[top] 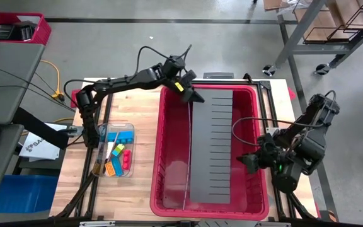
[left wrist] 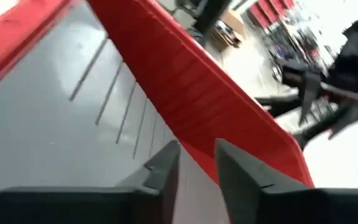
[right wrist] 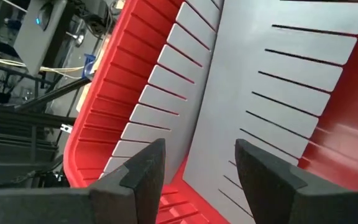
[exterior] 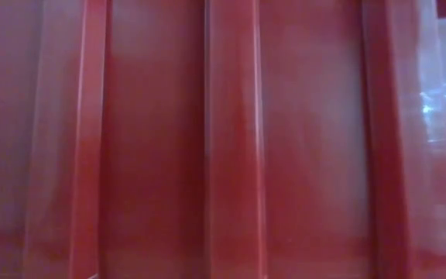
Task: Sort Items/Unsort Items
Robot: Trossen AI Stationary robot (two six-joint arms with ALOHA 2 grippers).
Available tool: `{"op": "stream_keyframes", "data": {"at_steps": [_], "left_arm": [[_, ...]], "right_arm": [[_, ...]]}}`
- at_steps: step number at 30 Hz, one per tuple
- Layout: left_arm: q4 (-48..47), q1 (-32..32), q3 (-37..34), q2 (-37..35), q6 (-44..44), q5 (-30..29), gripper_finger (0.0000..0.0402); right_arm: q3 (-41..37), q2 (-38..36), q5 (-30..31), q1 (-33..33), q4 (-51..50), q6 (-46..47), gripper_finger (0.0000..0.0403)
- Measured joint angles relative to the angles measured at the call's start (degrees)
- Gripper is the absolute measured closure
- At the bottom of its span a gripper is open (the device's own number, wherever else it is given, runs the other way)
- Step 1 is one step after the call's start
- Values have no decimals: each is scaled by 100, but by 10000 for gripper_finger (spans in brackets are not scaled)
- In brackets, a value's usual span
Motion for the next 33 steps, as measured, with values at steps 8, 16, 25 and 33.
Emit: {"op": "stream_keyframes", "data": {"at_steps": [8,16,25,33], "left_arm": [[-1744,-408,808,-3,684,-1820,209],[-1886,-610,967,-3,721,-2274,202],[-3000,-528,965,-44,1227,-1662,202],[-2948,-28,963,-959,1770,-1102,202]], "right_arm": [[0,0,-64,-2,-246,143,218],[2,22,-560,-1307,-1287,846,224],[-181,0,-1532,-3624,-799,-1728,224],[-1682,7,-3302,-6038,1263,-3687,224]]}}
